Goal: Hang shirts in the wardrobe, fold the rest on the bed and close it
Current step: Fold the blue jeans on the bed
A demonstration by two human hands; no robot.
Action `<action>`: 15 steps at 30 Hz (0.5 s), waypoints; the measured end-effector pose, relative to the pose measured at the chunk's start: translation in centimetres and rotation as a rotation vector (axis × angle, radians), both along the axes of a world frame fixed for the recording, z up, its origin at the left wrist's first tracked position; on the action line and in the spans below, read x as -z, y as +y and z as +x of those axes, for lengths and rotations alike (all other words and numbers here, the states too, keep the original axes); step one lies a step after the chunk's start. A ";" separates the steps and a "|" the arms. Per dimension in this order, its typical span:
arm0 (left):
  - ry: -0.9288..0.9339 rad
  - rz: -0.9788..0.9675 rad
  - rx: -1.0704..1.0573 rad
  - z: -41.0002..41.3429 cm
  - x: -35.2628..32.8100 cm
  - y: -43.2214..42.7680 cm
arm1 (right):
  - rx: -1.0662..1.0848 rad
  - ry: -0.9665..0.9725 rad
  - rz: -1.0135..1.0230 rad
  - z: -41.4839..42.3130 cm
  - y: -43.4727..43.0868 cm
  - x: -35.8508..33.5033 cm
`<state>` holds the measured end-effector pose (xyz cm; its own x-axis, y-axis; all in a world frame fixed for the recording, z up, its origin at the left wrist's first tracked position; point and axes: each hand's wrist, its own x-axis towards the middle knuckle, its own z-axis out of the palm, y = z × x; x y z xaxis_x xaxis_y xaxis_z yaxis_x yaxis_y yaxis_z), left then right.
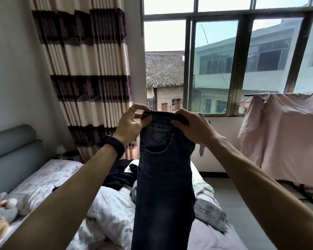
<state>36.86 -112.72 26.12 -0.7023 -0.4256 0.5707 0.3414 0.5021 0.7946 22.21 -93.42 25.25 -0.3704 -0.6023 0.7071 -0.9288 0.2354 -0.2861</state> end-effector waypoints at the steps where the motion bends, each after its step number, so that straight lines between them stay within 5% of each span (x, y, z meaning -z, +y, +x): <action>1: 0.004 -0.018 0.005 0.4 -0.3 0.0 | -0.006 0.039 -0.012 0.2 -0.1 -0.2; 11: -0.136 -0.225 0.037 2.4 -0.6 0.1 | 0.012 -0.193 -0.074 1.0 -0.3 -0.6; 15: -0.142 -0.289 -0.108 2.3 -0.3 -0.2 | -0.016 -0.042 0.024 1.7 -0.2 -0.1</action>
<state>39.15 -112.90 26.40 -0.7428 -0.3369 0.5786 0.1700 0.7409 0.6497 23.94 -93.65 25.32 -0.3900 -0.6249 0.6763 -0.9197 0.2278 -0.3198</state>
